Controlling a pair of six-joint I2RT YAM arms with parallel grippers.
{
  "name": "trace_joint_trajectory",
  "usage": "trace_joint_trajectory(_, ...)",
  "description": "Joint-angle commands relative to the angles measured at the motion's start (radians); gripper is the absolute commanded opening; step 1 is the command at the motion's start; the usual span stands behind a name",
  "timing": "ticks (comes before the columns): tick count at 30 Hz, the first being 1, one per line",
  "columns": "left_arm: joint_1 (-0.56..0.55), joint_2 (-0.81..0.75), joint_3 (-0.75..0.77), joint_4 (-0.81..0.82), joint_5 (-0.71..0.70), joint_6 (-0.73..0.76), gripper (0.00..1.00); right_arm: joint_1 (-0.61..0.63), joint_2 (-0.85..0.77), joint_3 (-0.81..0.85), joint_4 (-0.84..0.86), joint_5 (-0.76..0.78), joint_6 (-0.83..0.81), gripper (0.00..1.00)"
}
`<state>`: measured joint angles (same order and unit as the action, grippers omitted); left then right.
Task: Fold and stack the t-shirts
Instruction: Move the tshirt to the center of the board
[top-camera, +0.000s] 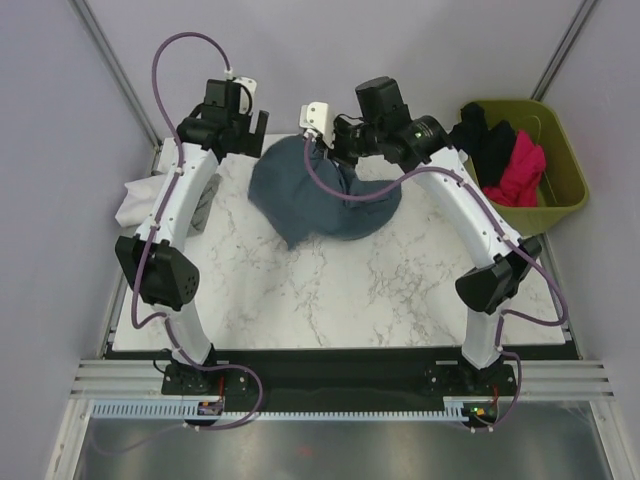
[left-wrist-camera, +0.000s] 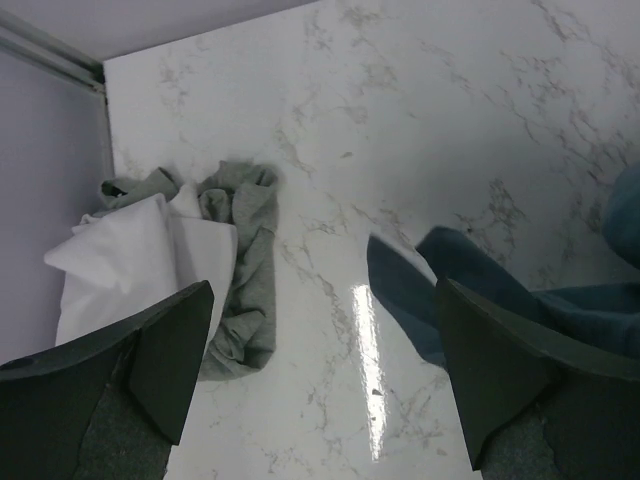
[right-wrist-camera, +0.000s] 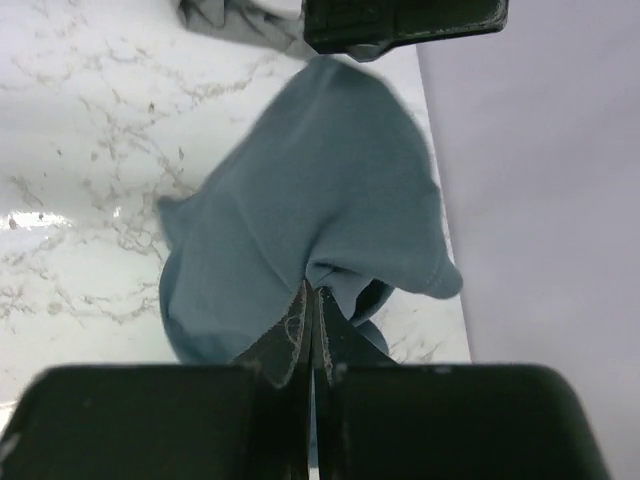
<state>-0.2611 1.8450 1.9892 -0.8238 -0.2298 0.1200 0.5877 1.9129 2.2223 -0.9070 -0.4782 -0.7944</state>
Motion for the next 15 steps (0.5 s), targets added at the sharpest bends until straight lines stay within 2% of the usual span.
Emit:
trace_joint_trajectory(1, 0.034, -0.01, 0.057, 0.06, -0.088, -0.062, 0.99, 0.02, -0.053, 0.054, 0.008, -0.011, 0.04, 0.0)
trace_joint_trajectory(3, 0.042, -0.018, 0.05, 0.058, -0.074, -0.062, 0.99, 0.017, -0.113, -0.059, 0.007, 0.022, 0.018, 0.0)
trace_joint_trajectory(4, 0.042, -0.023, 0.036, 0.06, -0.072, -0.062, 0.99, 0.018, -0.193, -0.191, 0.002, 0.048, 0.012, 0.0)
trace_joint_trajectory(6, 0.042, -0.027, 0.022, 0.058, -0.062, -0.066, 0.99, 0.017, -0.267, -0.341, -0.047, 0.072, -0.009, 0.0)
trace_joint_trajectory(7, 0.042, -0.027, 0.013, 0.058, -0.056, -0.066, 0.99, 0.017, -0.337, -0.483, -0.068, 0.091, -0.005, 0.0)
trace_joint_trajectory(11, 0.043, -0.02, 0.017, 0.058, -0.04, -0.062, 0.99, 0.008, -0.503, -0.72, -0.159, 0.102, 0.01, 0.02)
trace_joint_trajectory(12, 0.045, -0.015, 0.022, 0.058, -0.039, -0.062, 0.99, 0.004, -0.526, -0.742, -0.158, 0.111, 0.021, 0.1)
trace_joint_trajectory(13, 0.043, -0.007, 0.028, 0.058, -0.037, -0.065, 0.99, 0.003, -0.546, -0.76, -0.153, 0.115, 0.015, 0.36)
trace_joint_trajectory(15, 0.046, 0.003, 0.036, 0.057, -0.019, -0.068, 0.99, -0.011, -0.537, -0.762, -0.104, 0.13, 0.011, 0.59)
